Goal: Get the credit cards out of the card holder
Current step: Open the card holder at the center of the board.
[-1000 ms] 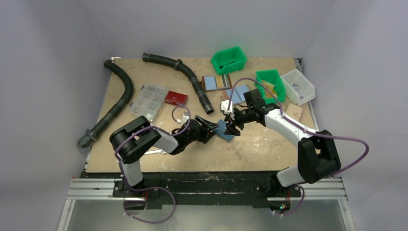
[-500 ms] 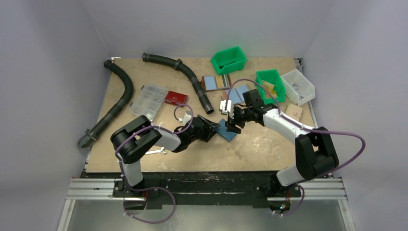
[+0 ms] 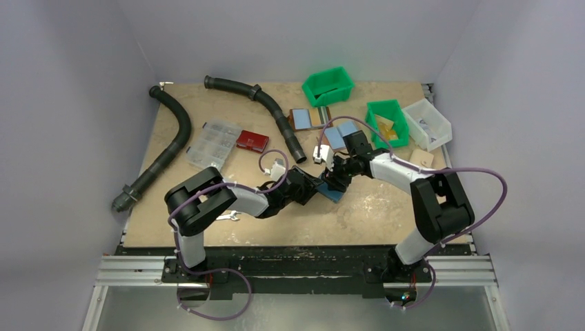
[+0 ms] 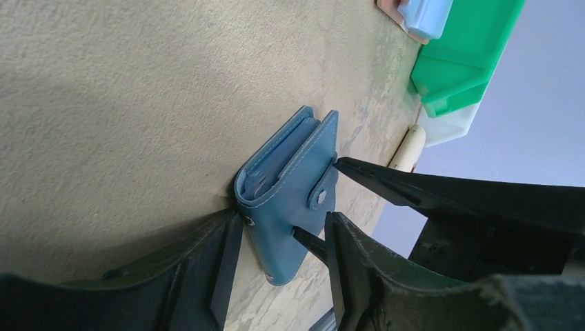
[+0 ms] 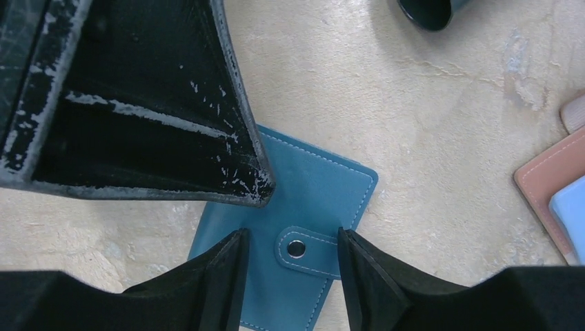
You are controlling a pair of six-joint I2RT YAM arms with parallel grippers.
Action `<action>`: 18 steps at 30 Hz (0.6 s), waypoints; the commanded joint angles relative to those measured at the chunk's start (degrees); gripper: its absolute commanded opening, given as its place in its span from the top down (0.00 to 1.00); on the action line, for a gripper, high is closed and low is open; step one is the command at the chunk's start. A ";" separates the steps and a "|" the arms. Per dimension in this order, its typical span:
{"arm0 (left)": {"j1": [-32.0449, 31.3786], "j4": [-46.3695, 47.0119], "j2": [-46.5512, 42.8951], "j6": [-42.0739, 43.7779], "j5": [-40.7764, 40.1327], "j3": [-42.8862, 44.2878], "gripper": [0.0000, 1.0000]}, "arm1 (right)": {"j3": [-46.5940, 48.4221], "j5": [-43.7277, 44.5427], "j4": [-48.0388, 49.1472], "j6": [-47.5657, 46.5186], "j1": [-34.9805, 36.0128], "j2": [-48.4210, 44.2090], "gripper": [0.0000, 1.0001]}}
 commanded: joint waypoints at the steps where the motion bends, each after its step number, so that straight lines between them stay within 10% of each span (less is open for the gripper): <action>1: -0.46 -14.38 3.60 2.98 -2.62 -1.86 0.48 | 2.49 2.33 -0.79 2.00 -0.12 -0.18 0.45; 18: -0.36 1.09 0.22 17.56 -0.54 -8.49 0.41 | 5.87 -5.85 -4.91 8.19 -4.84 -0.23 0.43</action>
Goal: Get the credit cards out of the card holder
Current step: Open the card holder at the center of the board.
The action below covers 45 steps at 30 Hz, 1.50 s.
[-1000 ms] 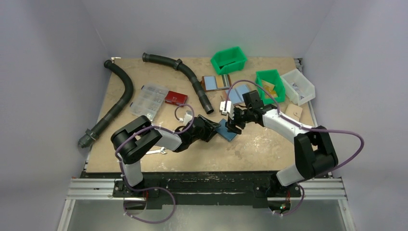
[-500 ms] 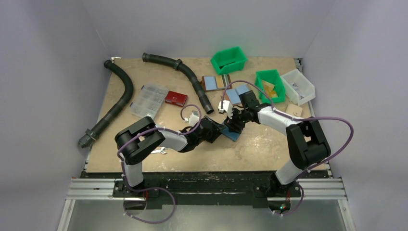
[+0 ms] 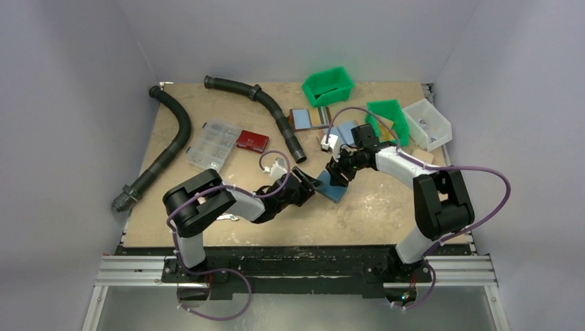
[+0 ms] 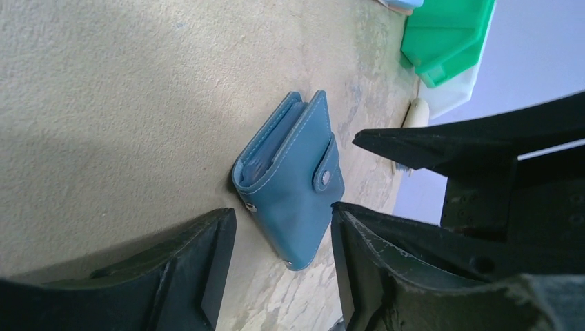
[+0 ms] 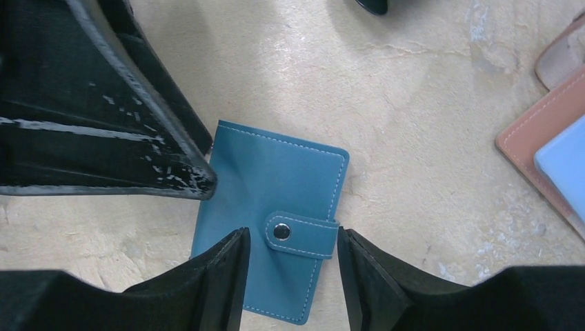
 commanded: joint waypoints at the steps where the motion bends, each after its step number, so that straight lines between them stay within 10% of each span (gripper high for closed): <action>1: -0.08 -5.48 0.88 9.96 0.29 -5.11 0.40 | 1.95 -0.74 -0.99 2.11 -0.74 -1.01 0.44; 12: 0.60 -7.35 5.77 4.66 5.53 -3.00 0.36 | 3.64 2.21 -4.92 1.76 -1.76 2.97 0.47; 24: 0.93 -29.27 9.55 2.63 4.39 7.92 0.42 | 5.91 -0.88 -10.54 1.10 -1.98 7.23 0.56; 32: 3.73 -23.74 10.18 6.65 5.88 6.95 0.65 | 6.52 -1.98 -11.56 1.29 -1.96 8.63 0.58; 37: 5.45 -20.99 9.60 11.40 5.65 5.69 1.00 | 6.89 -2.60 -12.31 0.59 -1.96 8.19 0.55; 45: 6.44 -15.01 2.80 22.59 2.82 -1.85 1.00 | 7.31 -6.74 -15.47 -4.70 -4.49 -0.98 0.36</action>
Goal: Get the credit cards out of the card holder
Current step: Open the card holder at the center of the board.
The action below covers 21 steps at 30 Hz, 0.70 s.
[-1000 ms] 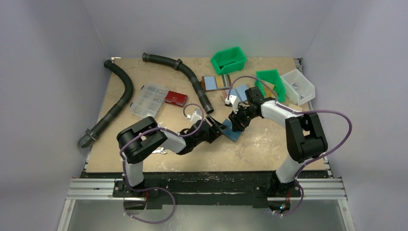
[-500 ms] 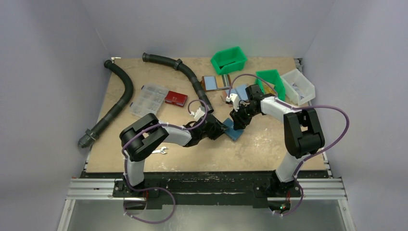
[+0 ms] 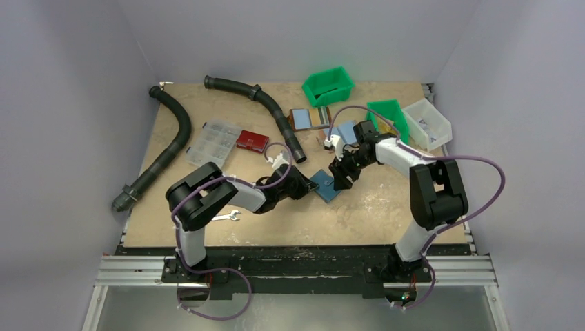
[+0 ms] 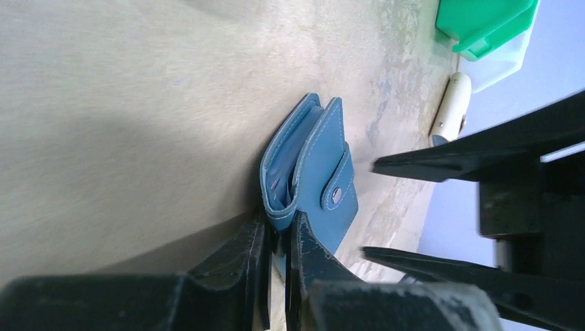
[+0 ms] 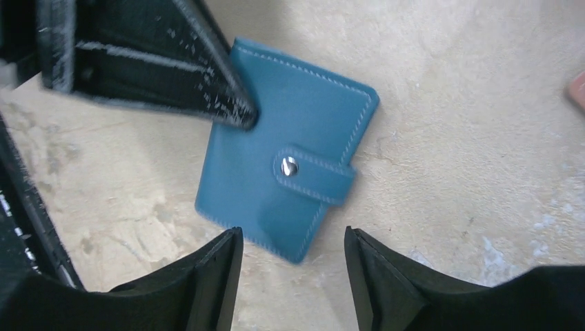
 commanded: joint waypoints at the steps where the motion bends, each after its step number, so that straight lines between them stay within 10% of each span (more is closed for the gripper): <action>1: 1.57 -10.76 -2.54 15.02 -6.82 -7.93 1.00 | 1.15 -5.51 -4.10 -5.36 -2.04 -9.06 0.34; 8: 1.98 -4.01 -13.37 23.80 -0.14 -14.06 1.00 | -3.46 -16.89 -8.28 -22.94 -2.19 -22.70 0.29; 13: 2.22 -4.29 -17.72 23.51 3.09 -15.31 1.00 | -3.76 -23.62 -16.46 -44.16 -1.74 -26.92 0.02; 21: 2.28 3.30 -23.48 15.69 4.32 -20.95 1.00 | -8.00 -24.19 -4.93 -34.00 -0.83 -28.32 0.04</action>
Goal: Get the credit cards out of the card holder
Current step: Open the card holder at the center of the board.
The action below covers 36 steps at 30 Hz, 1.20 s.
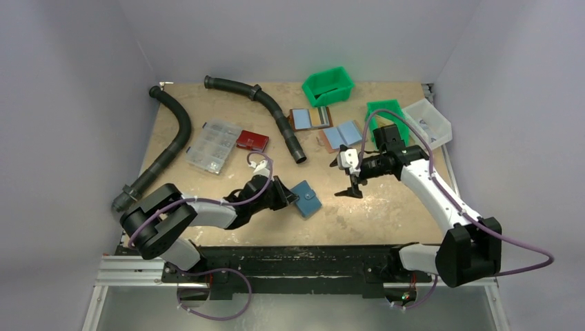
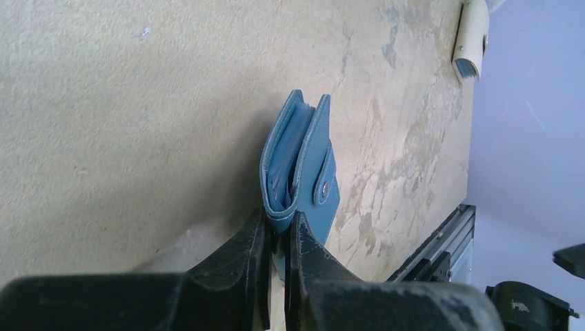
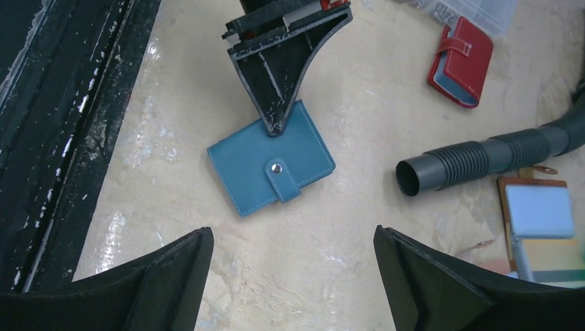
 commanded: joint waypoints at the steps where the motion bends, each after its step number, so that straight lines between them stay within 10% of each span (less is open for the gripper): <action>1: 0.33 0.80 -2.42 -2.42 0.88 -1.87 1.00 | -4.19 -0.48 7.05 3.52 0.19 -2.09 0.05; 12: 0.07 -11.00 0.17 -11.01 0.13 4.14 1.00 | -9.14 5.45 15.83 9.97 1.90 -1.82 0.08; 36: -1.19 -6.23 -0.31 -13.21 2.68 3.69 1.00 | -11.98 12.45 21.45 10.54 12.44 1.15 0.28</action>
